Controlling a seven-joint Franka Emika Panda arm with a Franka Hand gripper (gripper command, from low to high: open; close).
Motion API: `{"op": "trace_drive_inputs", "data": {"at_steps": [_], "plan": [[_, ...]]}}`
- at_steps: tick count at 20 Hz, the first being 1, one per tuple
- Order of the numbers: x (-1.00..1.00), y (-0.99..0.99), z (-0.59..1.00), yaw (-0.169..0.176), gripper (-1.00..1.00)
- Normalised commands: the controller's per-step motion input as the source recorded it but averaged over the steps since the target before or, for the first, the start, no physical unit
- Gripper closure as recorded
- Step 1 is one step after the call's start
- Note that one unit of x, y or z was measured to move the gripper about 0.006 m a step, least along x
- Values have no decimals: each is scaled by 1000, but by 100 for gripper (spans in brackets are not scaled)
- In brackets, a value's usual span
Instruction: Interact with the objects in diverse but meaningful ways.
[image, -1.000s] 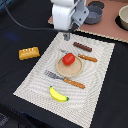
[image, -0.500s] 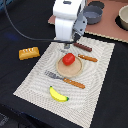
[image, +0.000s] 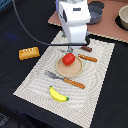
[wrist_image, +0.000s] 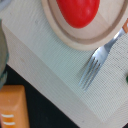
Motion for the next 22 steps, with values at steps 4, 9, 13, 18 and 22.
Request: {"op": "trace_drive_inputs", "data": {"at_steps": [4, 9, 13, 18, 22], "plan": [[209, 0, -194, 0, -100], [297, 0, -237, 0, -100], [322, 0, -241, 0, -100], [401, 31, -216, 0, -100], [399, 58, -216, 0, -100]]}}
